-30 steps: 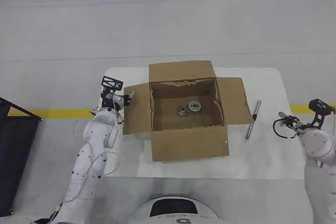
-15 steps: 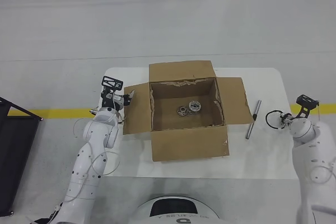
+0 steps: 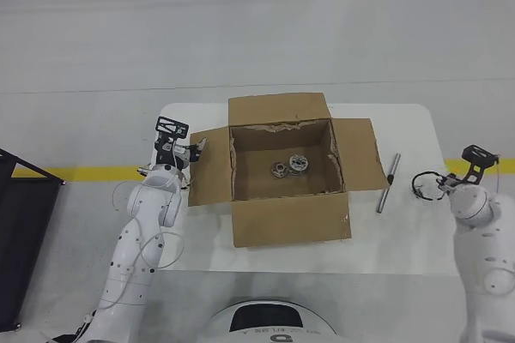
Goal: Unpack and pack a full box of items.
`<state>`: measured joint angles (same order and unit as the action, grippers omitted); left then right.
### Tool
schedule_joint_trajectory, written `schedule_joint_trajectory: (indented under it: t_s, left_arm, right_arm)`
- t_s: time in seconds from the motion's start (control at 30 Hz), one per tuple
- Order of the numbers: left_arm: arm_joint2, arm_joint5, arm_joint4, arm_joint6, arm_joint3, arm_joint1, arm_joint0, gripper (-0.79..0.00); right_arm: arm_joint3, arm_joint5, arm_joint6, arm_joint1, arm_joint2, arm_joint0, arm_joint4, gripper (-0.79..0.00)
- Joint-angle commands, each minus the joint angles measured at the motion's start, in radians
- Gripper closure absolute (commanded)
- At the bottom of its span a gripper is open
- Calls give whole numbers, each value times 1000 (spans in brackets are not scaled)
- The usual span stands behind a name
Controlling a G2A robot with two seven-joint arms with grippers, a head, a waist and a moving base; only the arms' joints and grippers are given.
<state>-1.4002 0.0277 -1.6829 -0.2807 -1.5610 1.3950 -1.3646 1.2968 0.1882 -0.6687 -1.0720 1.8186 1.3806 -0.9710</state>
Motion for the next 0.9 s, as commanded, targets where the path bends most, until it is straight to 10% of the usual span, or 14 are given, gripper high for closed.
schedule_joint_trajectory:
  t_s: [0.0, 0.27, 0.87]
  left_arm:
    - [0, 0, 0, 0, 0, 0, 0, -785]
    - [0, 0, 0, 0, 0, 0, 0, -785]
    - [0, 0, 0, 0, 0, 0, 0, -785]
  right_arm:
    - [73, -14, -3, 0, 25, 50, 23, 0]
    - [277, -162, -64, 6, 81, 234, 54, -462]
    - [164, -84, -84, -4, -99, 126, -140, -342]
